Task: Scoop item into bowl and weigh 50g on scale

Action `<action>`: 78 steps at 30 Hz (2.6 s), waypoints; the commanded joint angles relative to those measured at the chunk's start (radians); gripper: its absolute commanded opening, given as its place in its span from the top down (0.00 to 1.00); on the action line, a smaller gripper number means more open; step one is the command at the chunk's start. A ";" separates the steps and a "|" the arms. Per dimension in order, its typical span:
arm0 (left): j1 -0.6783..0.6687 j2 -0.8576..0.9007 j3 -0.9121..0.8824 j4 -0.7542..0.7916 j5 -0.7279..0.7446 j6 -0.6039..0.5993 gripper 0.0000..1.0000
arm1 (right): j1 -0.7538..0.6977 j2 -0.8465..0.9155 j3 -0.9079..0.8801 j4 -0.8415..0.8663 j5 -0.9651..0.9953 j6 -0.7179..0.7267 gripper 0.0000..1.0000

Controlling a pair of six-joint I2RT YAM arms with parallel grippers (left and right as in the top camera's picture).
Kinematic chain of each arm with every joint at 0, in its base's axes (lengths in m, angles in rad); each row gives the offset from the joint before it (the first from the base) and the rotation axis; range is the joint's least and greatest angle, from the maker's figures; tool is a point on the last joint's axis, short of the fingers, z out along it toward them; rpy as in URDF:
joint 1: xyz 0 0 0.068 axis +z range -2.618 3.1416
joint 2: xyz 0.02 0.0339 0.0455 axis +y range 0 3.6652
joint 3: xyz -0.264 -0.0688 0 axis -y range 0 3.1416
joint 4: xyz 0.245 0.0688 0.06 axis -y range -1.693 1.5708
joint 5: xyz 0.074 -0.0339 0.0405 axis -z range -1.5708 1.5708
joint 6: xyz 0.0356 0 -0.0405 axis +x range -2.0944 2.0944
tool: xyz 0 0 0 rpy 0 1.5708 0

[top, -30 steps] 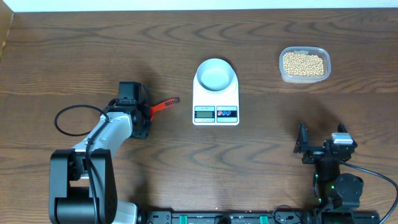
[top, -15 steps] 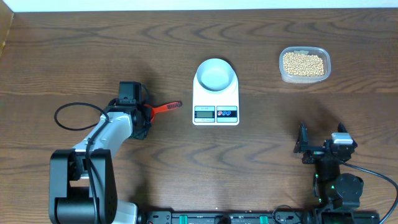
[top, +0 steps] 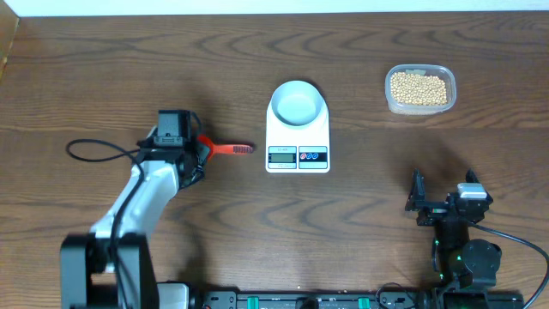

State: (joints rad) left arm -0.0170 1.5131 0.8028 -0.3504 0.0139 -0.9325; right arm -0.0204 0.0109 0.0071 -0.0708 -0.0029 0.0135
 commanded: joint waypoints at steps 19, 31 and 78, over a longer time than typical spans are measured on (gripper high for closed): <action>0.000 -0.321 0.002 -0.003 -0.026 0.221 0.93 | -0.005 -0.006 -0.002 -0.005 0.004 -0.011 0.01; 0.000 -0.321 0.002 0.013 -0.026 0.221 0.93 | -0.005 -0.006 -0.002 -0.005 0.004 -0.011 0.01; -0.003 -0.320 0.002 0.084 0.005 0.025 0.93 | -0.005 0.504 0.159 0.453 -0.328 0.410 0.01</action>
State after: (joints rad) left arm -0.0170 1.2003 0.8028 -0.2771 0.0063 -0.8585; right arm -0.0204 0.4374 0.0837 0.3714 -0.2508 0.3023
